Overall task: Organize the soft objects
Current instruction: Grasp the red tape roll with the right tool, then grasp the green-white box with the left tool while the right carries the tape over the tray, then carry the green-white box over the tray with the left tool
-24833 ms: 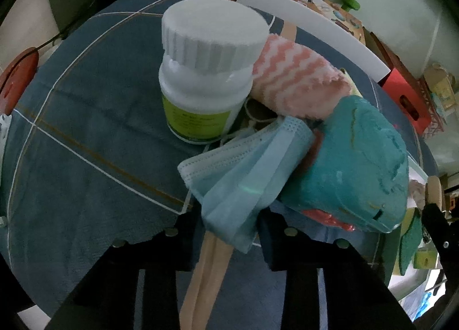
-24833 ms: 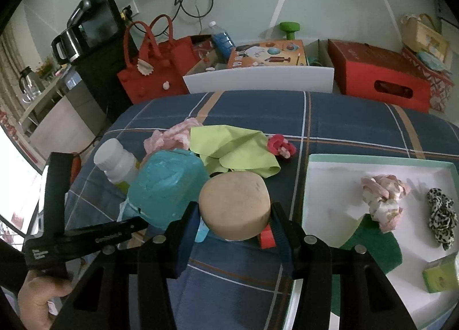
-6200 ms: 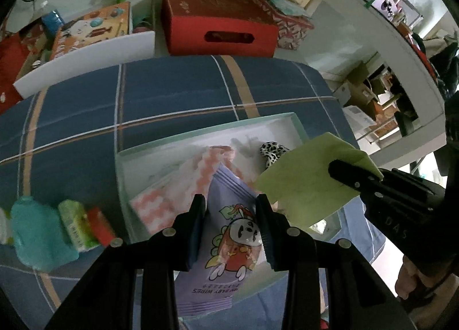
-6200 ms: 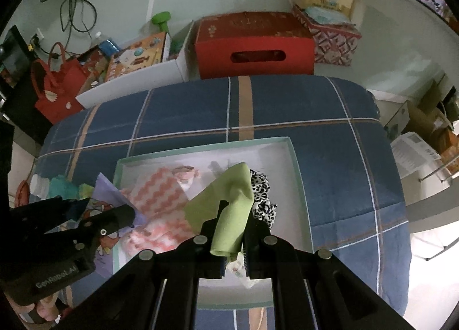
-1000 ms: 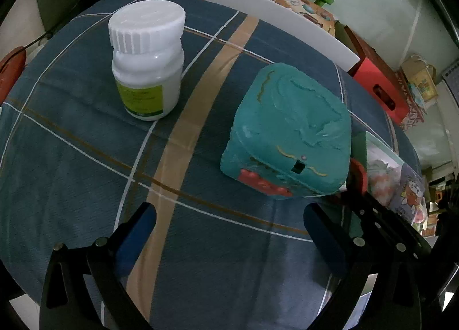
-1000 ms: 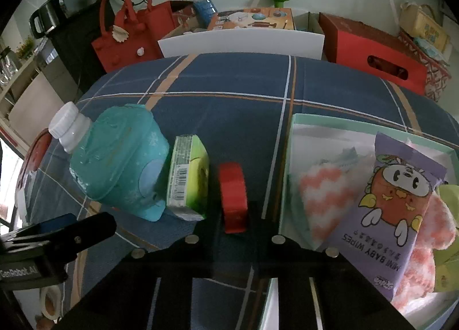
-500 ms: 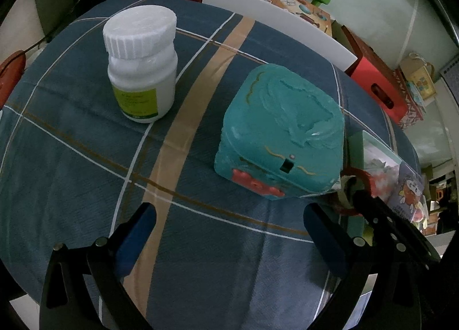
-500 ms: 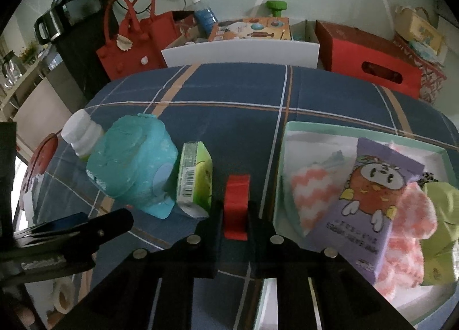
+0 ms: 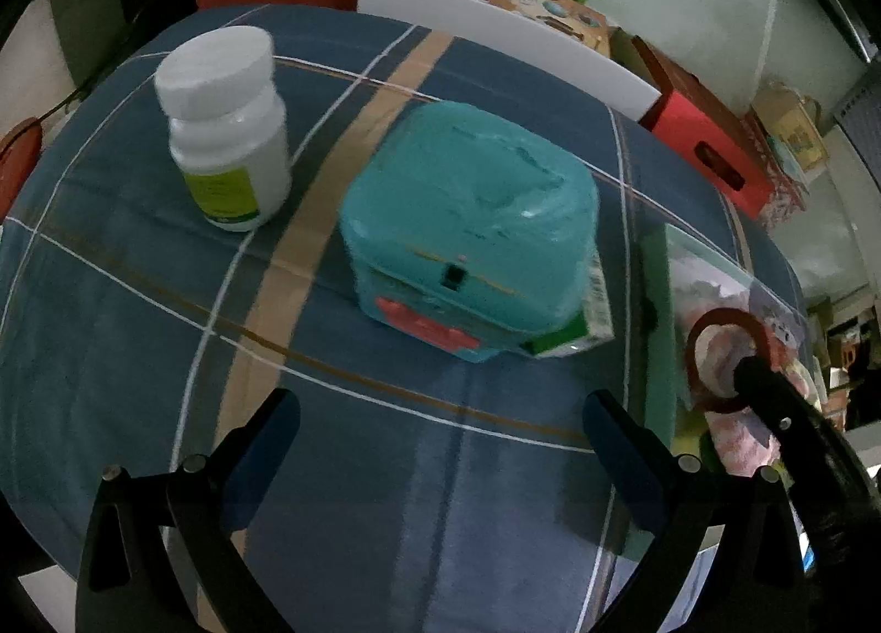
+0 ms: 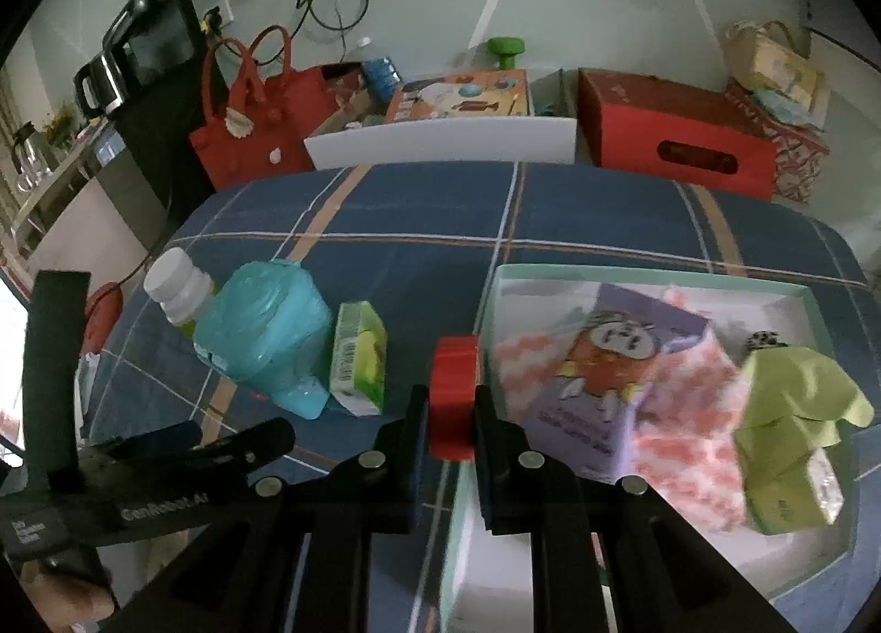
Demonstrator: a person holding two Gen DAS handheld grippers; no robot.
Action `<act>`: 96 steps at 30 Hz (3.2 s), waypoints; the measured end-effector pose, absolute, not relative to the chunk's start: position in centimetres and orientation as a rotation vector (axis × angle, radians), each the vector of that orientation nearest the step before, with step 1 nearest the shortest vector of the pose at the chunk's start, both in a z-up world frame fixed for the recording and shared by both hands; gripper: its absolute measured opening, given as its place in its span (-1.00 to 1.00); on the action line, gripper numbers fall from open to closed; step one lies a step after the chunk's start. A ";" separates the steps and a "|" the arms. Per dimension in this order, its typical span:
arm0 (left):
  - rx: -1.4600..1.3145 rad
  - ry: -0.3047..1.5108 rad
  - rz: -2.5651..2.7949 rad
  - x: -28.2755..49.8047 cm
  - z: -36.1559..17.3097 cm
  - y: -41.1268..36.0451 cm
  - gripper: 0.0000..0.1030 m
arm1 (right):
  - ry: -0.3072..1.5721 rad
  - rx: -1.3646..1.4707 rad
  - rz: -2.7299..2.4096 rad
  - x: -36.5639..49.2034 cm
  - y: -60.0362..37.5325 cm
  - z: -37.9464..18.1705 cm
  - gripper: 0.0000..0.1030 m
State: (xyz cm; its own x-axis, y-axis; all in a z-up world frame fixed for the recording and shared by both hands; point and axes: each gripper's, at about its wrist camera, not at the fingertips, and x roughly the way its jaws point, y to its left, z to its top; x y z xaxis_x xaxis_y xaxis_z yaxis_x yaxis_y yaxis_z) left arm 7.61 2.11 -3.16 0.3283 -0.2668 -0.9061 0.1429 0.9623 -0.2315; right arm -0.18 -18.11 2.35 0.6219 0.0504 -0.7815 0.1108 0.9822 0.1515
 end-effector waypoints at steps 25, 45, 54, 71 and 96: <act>-0.011 1.086 -0.402 5.4 -1.3 -4.4 0.90 | 0.761 0.257 -0.128 -5.0 -24.2 7.0 -0.69; -0.070 1.133 -0.342 8.3 -4.0 -6.5 0.50 | 0.752 0.369 -0.214 -6.3 -29.2 6.2 -0.69; -0.100 1.160 -0.302 9.4 -5.1 -5.6 -0.15 | 0.771 0.365 -0.211 -5.9 -29.1 5.6 -0.69; -0.098 1.160 -0.334 8.9 -5.3 -5.4 -0.50 | 0.790 0.358 -0.219 -5.6 -29.0 5.2 -0.69; -0.140 1.114 -0.460 3.9 -3.0 -4.1 -0.57 | 0.828 0.357 -0.280 -8.4 -29.6 4.2 -0.69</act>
